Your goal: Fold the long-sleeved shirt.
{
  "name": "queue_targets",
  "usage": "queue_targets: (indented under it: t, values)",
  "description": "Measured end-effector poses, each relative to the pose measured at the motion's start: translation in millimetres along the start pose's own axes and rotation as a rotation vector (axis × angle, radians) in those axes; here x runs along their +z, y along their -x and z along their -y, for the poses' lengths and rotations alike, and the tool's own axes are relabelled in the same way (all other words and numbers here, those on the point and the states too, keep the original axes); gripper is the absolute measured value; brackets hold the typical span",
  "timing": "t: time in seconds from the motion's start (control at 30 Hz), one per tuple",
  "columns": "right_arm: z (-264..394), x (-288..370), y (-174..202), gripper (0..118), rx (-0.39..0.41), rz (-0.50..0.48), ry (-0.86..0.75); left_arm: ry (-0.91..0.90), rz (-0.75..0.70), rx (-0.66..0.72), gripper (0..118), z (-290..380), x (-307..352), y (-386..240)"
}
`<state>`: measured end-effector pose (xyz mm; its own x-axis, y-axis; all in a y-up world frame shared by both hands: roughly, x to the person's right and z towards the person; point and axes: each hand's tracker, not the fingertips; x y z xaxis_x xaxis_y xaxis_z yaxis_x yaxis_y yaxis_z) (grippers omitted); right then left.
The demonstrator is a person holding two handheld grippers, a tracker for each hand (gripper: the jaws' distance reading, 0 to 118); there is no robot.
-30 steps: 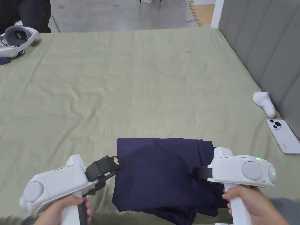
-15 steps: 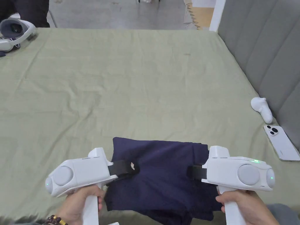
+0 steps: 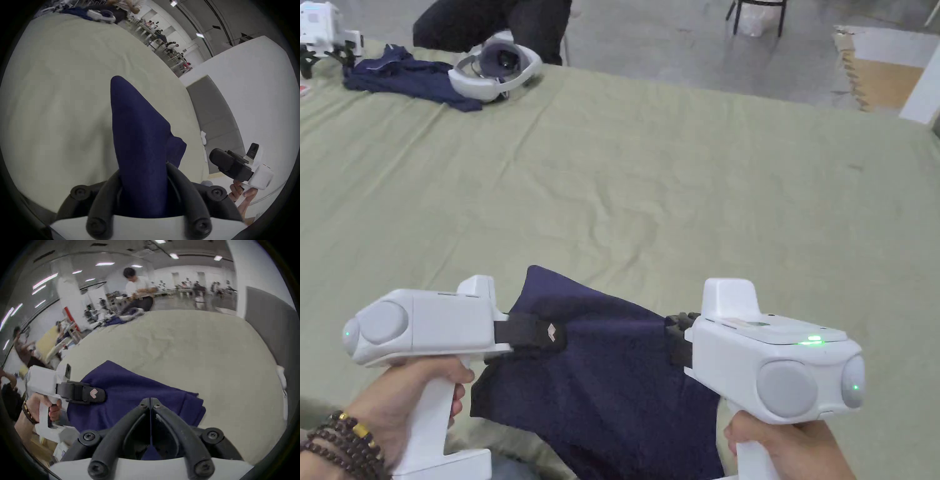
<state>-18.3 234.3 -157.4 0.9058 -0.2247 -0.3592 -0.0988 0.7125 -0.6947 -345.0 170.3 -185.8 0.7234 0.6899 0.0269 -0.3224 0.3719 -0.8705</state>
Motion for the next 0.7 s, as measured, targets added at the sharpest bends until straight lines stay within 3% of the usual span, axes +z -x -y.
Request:
queue_targets:
  t: [0.2,0.37,0.4,0.43,0.47,0.5,0.53,0.63,0.67,0.7]
  values:
    - [-40.0,-119.1,111.3,0,0.162,-0.078,-0.025,-0.007,-0.095,0.0,21,-80.6,73.0,119.0]
    - [-56.3,-185.9,157.8,0,0.166,-0.191,0.006,-0.027,-0.177,0.043,26,-119.5,109.2,182.4]
    - [-56.5,-192.5,163.3,0,0.18,-0.194,0.013,-0.06,-0.27,0.038,41,-123.7,114.1,186.3]
    - [-56.5,-194.0,165.2,0,0.192,-0.191,0.019,-0.09,-0.349,0.007,79,-125.0,117.0,184.5]
    - [-56.3,-194.3,166.3,0,0.198,-0.189,0.024,-0.129,-0.409,-0.029,103,-126.2,119.7,182.5]
    - [-56.3,-192.1,165.6,0,0.202,-0.191,0.028,-0.182,-0.406,-0.06,111,-124.5,129.7,178.5]
    - [-56.1,-186.7,163.1,0,0.204,-0.195,0.027,-0.218,-0.339,-0.055,108,-126.9,139.3,176.2]
    - [-57.2,-159.0,152.5,0,0.206,-0.202,0.007,-0.22,-0.341,-0.009,107,-126.8,156.8,155.3]
    - [-59.1,-146.8,146.4,0,0.198,-0.215,-0.007,-0.219,-0.339,-0.007,100,-123.9,163.6,143.3]
    - [-61.1,-133.4,141.5,0,0.191,-0.219,-0.019,-0.257,-0.293,-0.042,79,-119.1,169.0,128.8]
